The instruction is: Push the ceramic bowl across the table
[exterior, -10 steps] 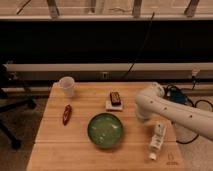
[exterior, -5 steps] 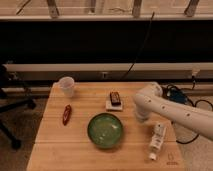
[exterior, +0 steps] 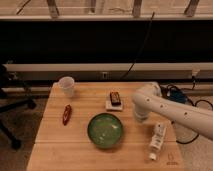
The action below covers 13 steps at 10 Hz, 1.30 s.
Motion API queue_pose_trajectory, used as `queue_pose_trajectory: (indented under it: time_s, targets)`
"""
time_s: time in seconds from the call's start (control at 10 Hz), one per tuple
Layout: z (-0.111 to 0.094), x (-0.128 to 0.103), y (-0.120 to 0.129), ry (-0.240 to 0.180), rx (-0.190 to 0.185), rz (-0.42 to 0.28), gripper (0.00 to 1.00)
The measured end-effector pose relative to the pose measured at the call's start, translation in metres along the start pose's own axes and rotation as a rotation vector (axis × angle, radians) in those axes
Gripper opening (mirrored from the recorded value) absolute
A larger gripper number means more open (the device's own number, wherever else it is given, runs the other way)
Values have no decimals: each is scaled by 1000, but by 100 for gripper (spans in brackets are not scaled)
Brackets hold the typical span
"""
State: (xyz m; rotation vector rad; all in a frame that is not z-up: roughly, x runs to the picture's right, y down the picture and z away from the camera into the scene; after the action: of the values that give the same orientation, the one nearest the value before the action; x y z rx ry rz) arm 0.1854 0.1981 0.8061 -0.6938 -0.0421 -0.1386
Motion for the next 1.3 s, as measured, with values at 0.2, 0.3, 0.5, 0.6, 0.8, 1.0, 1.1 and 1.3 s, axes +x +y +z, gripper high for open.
queue_pose_trajectory:
  time_s: [0.2, 0.3, 0.5, 0.6, 0.8, 1.0, 1.1, 1.3]
  targets:
    - [1, -1, 0, -2, -7, -5, 5]
    - [1, -3, -1, -1, -14, -9, 5]
    - [2, -5, -1, -2, -22, -17, 5]
    - [2, -6, -1, -2, -28, -20, 5]
    - [2, -9, -1, -3, -38, -25, 5]
    - [3, -11, -2, -3, -49, -36, 5]
    - [3, -13, -2, -3, -53, -40, 5]
    - [3, -16, -2, -3, -64, -51, 5]
